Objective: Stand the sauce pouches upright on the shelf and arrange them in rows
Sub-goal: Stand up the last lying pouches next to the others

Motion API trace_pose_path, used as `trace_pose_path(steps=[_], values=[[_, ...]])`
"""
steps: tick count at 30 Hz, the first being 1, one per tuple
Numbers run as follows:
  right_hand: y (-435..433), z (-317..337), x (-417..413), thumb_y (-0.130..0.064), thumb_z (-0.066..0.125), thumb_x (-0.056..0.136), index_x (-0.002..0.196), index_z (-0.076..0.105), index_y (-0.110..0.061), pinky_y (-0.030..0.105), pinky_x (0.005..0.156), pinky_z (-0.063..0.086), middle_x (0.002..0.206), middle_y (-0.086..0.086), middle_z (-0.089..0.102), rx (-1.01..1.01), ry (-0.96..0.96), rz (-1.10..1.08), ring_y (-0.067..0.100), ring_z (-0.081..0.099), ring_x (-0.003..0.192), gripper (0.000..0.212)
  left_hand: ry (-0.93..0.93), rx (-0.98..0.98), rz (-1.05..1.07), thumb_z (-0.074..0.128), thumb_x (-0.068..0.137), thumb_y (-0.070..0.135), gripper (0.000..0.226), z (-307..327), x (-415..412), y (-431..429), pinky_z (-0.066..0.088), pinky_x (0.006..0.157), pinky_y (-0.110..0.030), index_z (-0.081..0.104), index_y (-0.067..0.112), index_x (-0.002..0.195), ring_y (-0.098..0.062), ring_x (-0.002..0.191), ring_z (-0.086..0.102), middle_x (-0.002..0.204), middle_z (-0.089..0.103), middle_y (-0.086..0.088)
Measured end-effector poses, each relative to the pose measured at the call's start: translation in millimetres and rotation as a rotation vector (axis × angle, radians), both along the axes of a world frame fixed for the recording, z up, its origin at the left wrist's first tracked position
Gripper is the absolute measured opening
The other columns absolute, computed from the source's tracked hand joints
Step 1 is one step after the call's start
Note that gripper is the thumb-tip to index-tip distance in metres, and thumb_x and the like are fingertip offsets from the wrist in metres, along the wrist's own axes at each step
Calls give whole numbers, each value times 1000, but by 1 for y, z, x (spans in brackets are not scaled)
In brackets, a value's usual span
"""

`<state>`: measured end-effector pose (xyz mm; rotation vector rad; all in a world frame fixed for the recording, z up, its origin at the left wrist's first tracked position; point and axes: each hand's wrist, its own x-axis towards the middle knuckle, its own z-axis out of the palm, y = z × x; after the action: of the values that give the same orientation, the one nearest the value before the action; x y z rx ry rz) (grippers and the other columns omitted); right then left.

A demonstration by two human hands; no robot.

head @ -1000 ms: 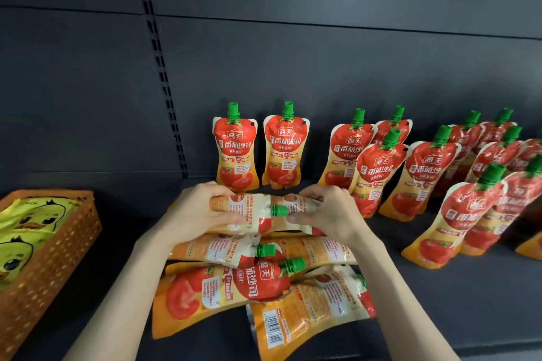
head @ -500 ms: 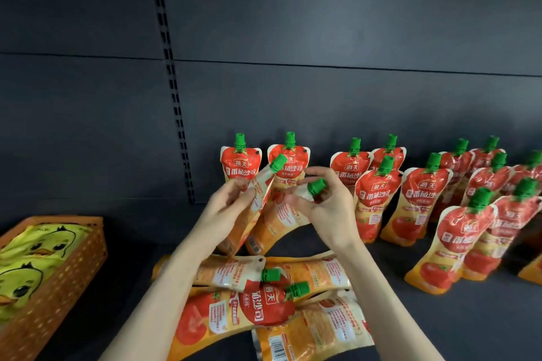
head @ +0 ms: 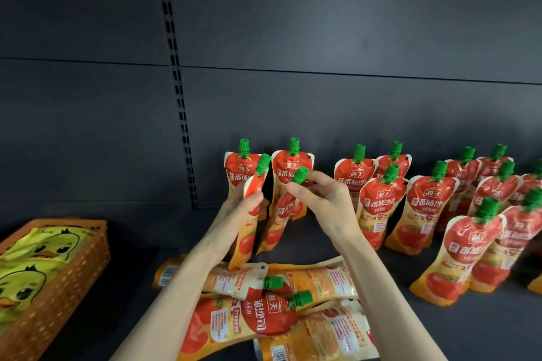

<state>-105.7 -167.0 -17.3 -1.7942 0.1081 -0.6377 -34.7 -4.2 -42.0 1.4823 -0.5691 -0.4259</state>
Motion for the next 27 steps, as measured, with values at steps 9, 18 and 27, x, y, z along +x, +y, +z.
trace_pose_path(steps=[9, 18, 27], values=[[8, -5, 18, -44, 71, 74, 94, 67, -17, 41, 83, 57, 97, -1, 71, 49, -61, -158, 13, 67, 94, 33, -80, -26, 241, 53, 90, 34, 28, 5, -2, -1, 55, 80, -29, 62, 19, 112, -13, 95, 68, 99, 71, 2], [-3, -10, 24, -32, 71, 79, 109, 53, -26, 18, 74, 56, 96, -17, 64, -36, -13, -107, 1, 65, 88, 35, 105, -92, 137, 62, 78, 39, 35, -2, 10, 2, 47, 92, -34, 64, 30, 112, -10, 107, 63, 110, 69, 8], [-22, -34, 4, -21, 74, 77, 118, 51, -20, 19, 82, 53, 106, -7, 63, -47, 41, -136, 3, 61, 97, 47, -70, 69, 200, 68, 81, 17, 26, -13, 10, 3, 51, 90, -33, 62, 29, 104, -10, 103, 63, 106, 69, 8]])
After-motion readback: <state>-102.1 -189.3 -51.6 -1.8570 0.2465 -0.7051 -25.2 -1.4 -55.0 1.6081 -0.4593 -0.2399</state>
